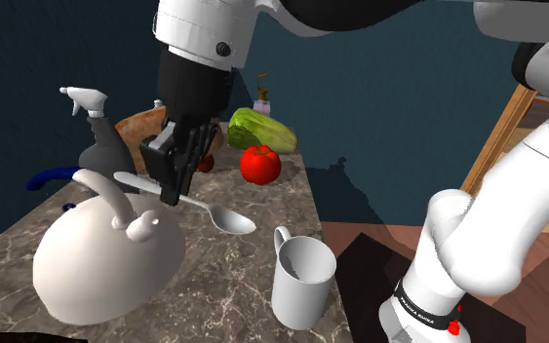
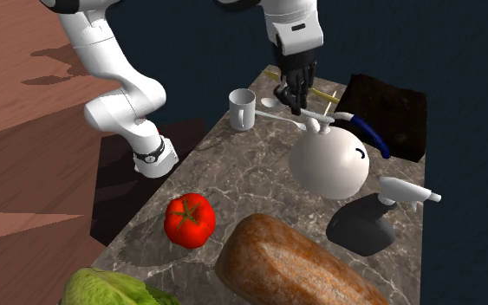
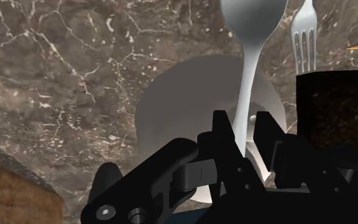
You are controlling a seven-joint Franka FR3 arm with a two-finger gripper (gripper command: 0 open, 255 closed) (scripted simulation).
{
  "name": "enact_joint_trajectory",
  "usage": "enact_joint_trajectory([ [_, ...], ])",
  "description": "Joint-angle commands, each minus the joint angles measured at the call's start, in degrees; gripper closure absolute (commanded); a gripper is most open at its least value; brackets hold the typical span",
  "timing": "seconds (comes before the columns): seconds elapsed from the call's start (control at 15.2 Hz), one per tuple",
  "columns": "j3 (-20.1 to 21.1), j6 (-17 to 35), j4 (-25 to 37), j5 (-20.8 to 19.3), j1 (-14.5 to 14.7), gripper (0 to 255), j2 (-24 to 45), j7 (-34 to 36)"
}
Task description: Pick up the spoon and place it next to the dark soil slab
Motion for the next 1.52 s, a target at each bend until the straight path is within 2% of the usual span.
enact_joint_trajectory([
  [0.0,2.13,-0.2,1.4,-0.56,0.72,255,0.81,3.16],
  [0.53,11.4,-0.02,7.03,-4.82,3.54,255,5.94,16.47],
  [0.79,16.5,-0.51,11.59,-9.29,5.19,255,10.8,24.17],
  [0.99,20.23,-1.45,15.92,-14.2,7.17,255,15.78,30.57],
  [1.25,23.96,-4.01,23.23,-22.75,12.2,255,24.23,39.51],
  [1.45,24.71,-7.09,30.11,-29.57,18.56,255,31.28,45.53],
])
